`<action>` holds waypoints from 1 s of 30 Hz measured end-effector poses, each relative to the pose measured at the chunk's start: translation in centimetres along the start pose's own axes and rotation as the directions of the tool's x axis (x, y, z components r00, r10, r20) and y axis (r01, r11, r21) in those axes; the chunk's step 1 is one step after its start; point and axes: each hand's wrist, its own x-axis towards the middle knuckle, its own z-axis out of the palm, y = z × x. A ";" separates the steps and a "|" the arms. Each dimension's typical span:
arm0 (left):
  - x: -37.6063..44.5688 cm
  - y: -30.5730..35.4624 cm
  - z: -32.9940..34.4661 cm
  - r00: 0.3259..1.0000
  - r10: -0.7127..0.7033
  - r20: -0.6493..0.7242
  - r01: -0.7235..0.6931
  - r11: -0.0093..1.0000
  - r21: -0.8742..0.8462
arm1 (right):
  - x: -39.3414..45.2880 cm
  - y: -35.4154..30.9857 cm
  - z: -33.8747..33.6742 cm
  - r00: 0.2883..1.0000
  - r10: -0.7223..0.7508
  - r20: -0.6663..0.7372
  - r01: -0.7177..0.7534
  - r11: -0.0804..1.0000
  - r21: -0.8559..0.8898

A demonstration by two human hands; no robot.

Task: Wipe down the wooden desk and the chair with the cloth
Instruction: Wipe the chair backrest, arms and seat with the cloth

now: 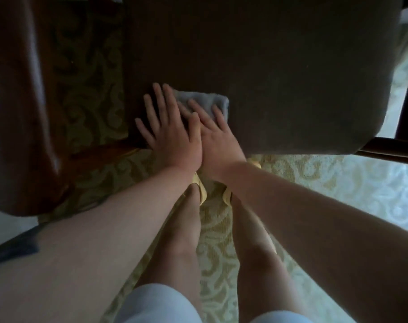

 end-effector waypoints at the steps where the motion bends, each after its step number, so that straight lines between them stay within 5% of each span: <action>1: 0.1 0.0 -0.2 0.999 0.048 -0.013 -0.048 0.999 0.015 | 0.6 1.5 -0.4 0.996 -0.090 -0.001 0.090 0.995 -0.049; 3: 0.6 0.2 -0.4 0.985 0.174 0.003 -0.174 0.984 0.025 | 0.0 5.0 -0.5 0.987 0.116 -0.110 -0.113 0.993 0.038; 4: 0.6 0.4 -0.4 0.973 0.232 0.022 -0.233 0.972 0.036 | -1.4 6.2 0.0 0.910 0.371 -0.184 -0.341 0.923 0.177; 5: 0.6 0.6 -0.2 0.960 0.278 0.036 -0.279 0.959 0.055 | -3.2 6.6 0.6 0.756 0.620 -0.211 -0.546 0.774 0.320; 6: 0.5 1.0 0.1 0.951 0.307 0.046 -0.310 0.948 0.070 | -4.7 5.9 1.1 0.607 0.768 -0.203 -0.662 0.631 0.404; 7: 0.2 1.5 0.4 0.946 0.320 0.057 -0.324 0.943 0.072 | -5.8 4.7 1.7 0.560 0.806 -0.192 -0.708 0.586 0.395; 9: -0.6 2.8 1.0 0.939 0.333 0.091 -0.338 0.939 0.058 | -6.6 3.1 2.6 0.760 0.630 -0.161 -0.578 0.768 0.277; 11: -1.3 4.2 1.5 0.933 0.344 0.107 -0.352 0.934 0.059 | -6.4 4.7 2.1 0.953 0.270 -0.137 -0.244 0.953 0.180; 13: -1.6 5.4 1.6 0.926 0.361 0.106 -0.367 0.929 0.040 | -6.5 8.3 1.6 0.984 0.106 -0.145 -0.095 0.992 0.079; 14: -1.7 5.8 1.6 0.921 0.373 0.109 -0.379 0.925 0.029 | -7.2 9.8 1.8 0.963 0.196 -0.182 -0.180 0.978 0.102; 15: -1.8 6.3 1.6 0.916 0.386 0.112 -0.391 0.920 0.028 | -8.2 11.1 2.2 0.887 0.398 -0.235 -0.360 0.913 0.189; 17: -1.9 7.0 1.8 0.912 0.394 0.113 -0.401 0.915 0.049 | -10.5 10.9 2.7 0.533 0.816 -0.225 -0.699 0.574 0.427; 18: -1.8 7.4 1.9 0.915 0.386 0.114 -0.394 0.917 0.057 | -10.9 10.0 2.9 0.419 0.889 -0.183 -0.757 0.454 0.470; 19: -1.7 7.8 2.0 0.920 0.373 0.118 -0.381 0.922 0.063 | -10.9 9.0 3.0 0.433 0.887 -0.160 -0.771 0.456 0.445; 22: -1.5 8.5 2.2 0.931 0.337 0.141 -0.352 0.931 0.100 | -9.9 9.1 2.4 0.855 0.488 -0.173 -0.430 0.856 0.287; 24: -1.2 8.8 2.1 0.926 0.345 0.150 -0.365 0.921 0.135 | -9.3 12.3 1.2 0.966 0.208 -0.151 -0.182 0.969 0.169; 26: -0.9 9.1 2.1 0.918 0.363 0.158 -0.386 0.909 0.155 | -9.6 15.3 0.6 0.960 0.225 -0.167 -0.199 0.967 0.156; 30: -0.8 9.2 2.7 0.923 0.339 0.182 -0.368 0.916 0.163 | -11.9 15.4 0.4 0.757 0.620 -0.207 -0.527 0.766 0.368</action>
